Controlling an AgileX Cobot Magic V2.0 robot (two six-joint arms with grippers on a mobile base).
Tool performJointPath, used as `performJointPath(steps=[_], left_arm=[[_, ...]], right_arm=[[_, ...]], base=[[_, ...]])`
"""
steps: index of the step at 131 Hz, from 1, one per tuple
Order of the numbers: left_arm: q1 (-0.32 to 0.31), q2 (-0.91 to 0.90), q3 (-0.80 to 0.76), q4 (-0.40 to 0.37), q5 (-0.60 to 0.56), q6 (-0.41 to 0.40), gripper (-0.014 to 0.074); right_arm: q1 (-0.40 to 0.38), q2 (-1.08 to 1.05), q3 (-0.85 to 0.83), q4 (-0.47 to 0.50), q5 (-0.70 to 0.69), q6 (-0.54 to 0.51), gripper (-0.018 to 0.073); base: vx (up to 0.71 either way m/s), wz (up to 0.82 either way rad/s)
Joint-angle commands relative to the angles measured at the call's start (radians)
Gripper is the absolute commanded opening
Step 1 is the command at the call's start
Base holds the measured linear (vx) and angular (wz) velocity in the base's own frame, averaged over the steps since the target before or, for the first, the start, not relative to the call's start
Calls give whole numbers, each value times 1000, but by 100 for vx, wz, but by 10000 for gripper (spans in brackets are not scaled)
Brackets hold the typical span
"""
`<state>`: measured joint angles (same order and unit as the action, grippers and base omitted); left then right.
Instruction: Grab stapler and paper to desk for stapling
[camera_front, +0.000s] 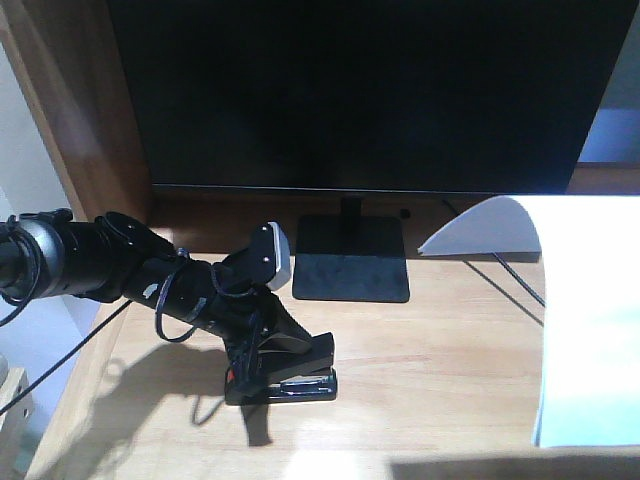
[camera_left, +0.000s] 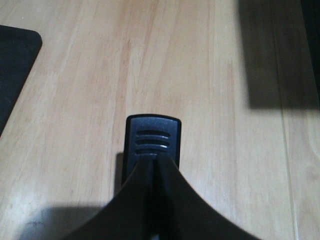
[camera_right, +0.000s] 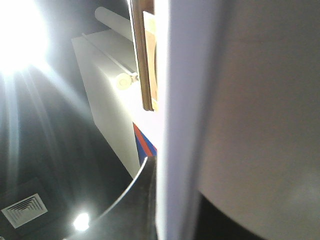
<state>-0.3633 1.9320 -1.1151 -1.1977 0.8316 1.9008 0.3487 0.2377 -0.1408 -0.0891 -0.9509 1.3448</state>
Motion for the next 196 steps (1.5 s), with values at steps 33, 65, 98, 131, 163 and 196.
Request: performJointPath(steps=[33, 65, 98, 131, 163, 196], left_arm=[[-4, -45, -25, -51, 33, 3, -6], [-4, -45, -25, -51, 33, 3, -6], [-4, -45, -25, -51, 33, 3, -6], [-4, -45, -25, -51, 33, 3, -6], [-4, -45, -25, -51, 33, 3, -6], [-4, -45, -25, -51, 33, 3, -6]], right_arm=[[0, 10, -25, -7, -43, -5, -6], [0, 10, -25, -7, -43, -5, -6], [0, 10, -25, -7, -43, -5, -6], [0, 10, -25, -7, -43, -5, -6], [0, 10, -25, 1, -83, 13, -6], [0, 10, -25, 10, -147, 11, -6]], base=[[0, 0], [0, 0], [0, 0], [0, 0], [0, 0], [0, 0]])
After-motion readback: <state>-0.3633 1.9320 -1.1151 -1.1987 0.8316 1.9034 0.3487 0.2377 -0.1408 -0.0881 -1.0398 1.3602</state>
